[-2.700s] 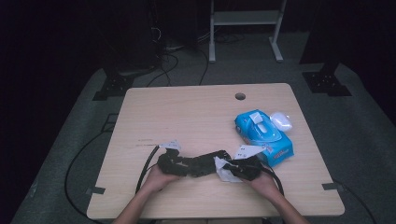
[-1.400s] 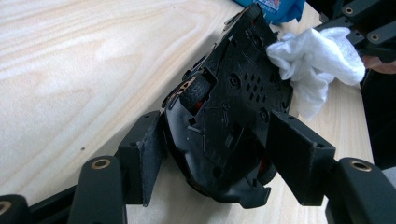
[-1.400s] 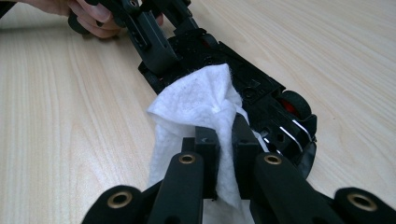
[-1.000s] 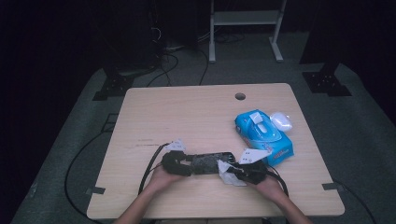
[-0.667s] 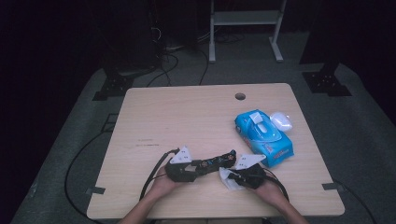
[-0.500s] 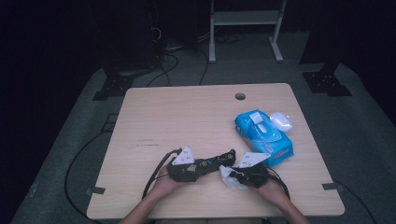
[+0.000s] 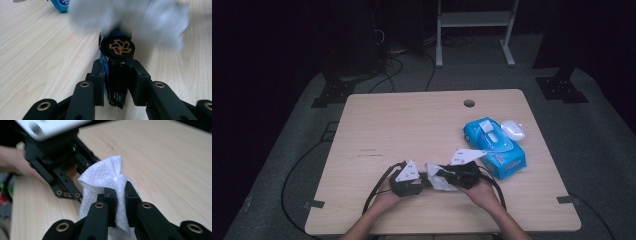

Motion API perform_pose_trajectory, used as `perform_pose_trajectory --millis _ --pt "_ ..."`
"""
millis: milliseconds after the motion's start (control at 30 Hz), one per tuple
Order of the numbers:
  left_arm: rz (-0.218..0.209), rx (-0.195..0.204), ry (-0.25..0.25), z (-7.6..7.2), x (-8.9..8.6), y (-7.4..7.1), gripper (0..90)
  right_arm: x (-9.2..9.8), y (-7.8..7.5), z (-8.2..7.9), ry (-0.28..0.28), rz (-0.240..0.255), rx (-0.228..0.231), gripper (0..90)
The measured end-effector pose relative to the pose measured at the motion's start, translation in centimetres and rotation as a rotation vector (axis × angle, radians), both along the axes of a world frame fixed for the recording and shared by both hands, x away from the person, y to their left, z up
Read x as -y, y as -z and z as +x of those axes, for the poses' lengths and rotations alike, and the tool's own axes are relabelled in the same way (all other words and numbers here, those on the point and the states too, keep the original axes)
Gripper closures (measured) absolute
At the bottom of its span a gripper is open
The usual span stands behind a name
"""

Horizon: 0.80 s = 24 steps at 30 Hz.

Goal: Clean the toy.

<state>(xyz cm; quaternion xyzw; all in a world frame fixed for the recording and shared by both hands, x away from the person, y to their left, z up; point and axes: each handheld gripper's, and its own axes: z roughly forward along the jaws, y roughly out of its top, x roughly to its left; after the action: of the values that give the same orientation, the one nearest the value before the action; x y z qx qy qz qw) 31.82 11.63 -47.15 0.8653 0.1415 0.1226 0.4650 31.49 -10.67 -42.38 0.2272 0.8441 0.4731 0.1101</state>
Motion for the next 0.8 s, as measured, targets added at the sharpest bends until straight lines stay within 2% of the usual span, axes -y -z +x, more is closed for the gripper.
perform_pose_trajectory --millis 33,100,167,200,267,333,433,500,567,633,667,733,800 --pt "0.003 0.008 0.003 0.0 -0.2 0.0 70.4 -0.3 0.3 0.2 0.01 -0.018 -0.007 83.4" --pt "-0.002 0.006 -0.005 0.0 -0.3 0.0 70.8 -0.2 0.5 0.5 0.032 -0.001 -0.018 83.6" --pt "-0.003 0.004 -0.004 0.1 -0.3 0.0 70.8 0.1 0.2 0.6 0.073 -0.027 -0.005 83.6" --pt "-0.002 0.008 -0.004 0.1 -0.2 0.0 70.8 0.1 0.2 0.6 0.078 -0.022 -0.013 83.7" --pt "-0.006 0.0 -0.008 0.1 -0.2 0.1 70.8 0.0 0.4 0.6 0.079 -0.005 -0.026 83.7" --pt "-0.021 -0.021 -0.015 0.1 -0.1 0.1 70.3 -0.7 0.6 0.5 0.046 0.033 -0.057 83.7" --pt "-0.025 -0.039 -0.01 0.3 -0.1 0.1 69.7 -1.3 0.6 0.3 0.043 0.01 -0.031 83.8" --pt "-0.022 -0.03 -0.01 0.2 -0.1 0.1 70.6 -1.0 0.4 0.4 0.04 0.0 -0.035 83.8" --pt "-0.02 -0.022 -0.007 0.2 -0.1 0.1 70.6 -0.1 0.3 0.7 0.066 0.007 -0.042 83.8" --pt "-0.025 -0.026 -0.007 0.3 -0.1 0.1 70.6 0.9 0.4 1.0 0.115 0.008 -0.045 83.9" --pt "-0.026 -0.026 -0.006 0.3 -0.1 0.1 70.6 1.2 0.5 1.1 0.122 0.024 -0.058 83.9" --pt "-0.029 -0.029 -0.01 0.3 0.0 0.1 70.6 0.9 0.6 0.8 0.119 0.032 -0.059 83.8" --pt "-0.021 -0.025 -0.01 0.2 -0.1 0.1 70.6 -0.2 0.7 0.4 0.076 0.053 -0.061 83.8"
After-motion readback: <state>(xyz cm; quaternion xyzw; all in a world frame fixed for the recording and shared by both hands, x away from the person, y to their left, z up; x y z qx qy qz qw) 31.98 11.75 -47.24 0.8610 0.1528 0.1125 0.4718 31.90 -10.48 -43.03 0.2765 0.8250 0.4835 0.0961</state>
